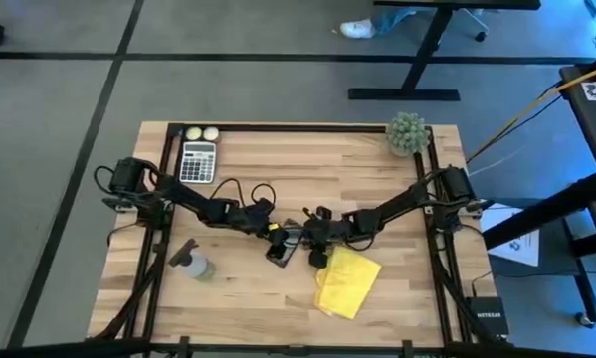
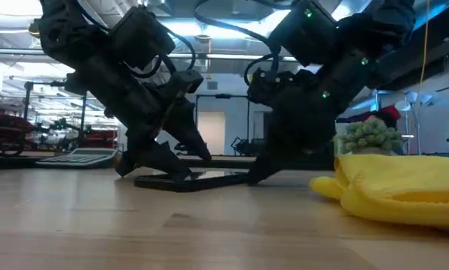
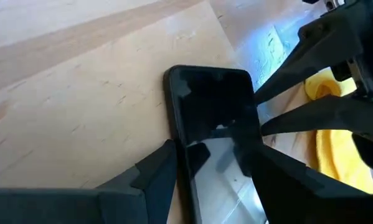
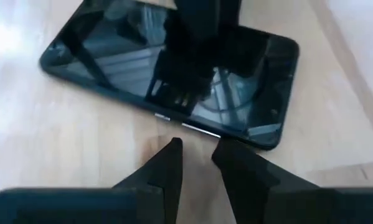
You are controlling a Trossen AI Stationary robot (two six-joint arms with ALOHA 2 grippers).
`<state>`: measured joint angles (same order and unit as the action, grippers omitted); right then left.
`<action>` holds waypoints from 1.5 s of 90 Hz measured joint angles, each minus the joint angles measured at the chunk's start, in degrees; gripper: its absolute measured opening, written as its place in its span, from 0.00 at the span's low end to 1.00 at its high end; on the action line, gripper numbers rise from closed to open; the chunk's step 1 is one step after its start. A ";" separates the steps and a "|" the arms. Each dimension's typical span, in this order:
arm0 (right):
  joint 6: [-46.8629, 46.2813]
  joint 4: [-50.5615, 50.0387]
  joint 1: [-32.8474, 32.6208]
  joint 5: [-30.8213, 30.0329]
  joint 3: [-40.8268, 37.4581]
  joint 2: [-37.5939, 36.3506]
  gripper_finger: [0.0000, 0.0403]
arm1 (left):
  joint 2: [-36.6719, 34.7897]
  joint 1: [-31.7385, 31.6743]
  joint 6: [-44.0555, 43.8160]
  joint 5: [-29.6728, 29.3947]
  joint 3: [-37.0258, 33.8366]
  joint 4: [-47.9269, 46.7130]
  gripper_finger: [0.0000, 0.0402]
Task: Apply microfiber cloth
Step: Spray the front of the black cellphone with green spray bottle
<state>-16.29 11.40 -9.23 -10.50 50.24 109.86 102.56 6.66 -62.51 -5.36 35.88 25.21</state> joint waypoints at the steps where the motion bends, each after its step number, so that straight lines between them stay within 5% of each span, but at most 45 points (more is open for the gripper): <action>1: 0.01 0.15 0.10 -0.03 -0.01 0.01 0.23 | 0.00 0.01 -0.01 0.01 0.00 -0.01 0.44; 97: 1.98 0.13 -0.81 -4.44 -0.63 -0.89 0.23 | -2.85 0.54 -1.38 1.94 -0.42 2.90 0.44; 135: -3.34 -4.54 -0.51 5.93 -0.09 -1.59 0.23 | -5.39 0.58 2.31 5.18 0.31 -6.05 0.44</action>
<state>-19.63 6.86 -9.74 -4.57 50.15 108.26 97.17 7.25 -60.20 -0.17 36.19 19.16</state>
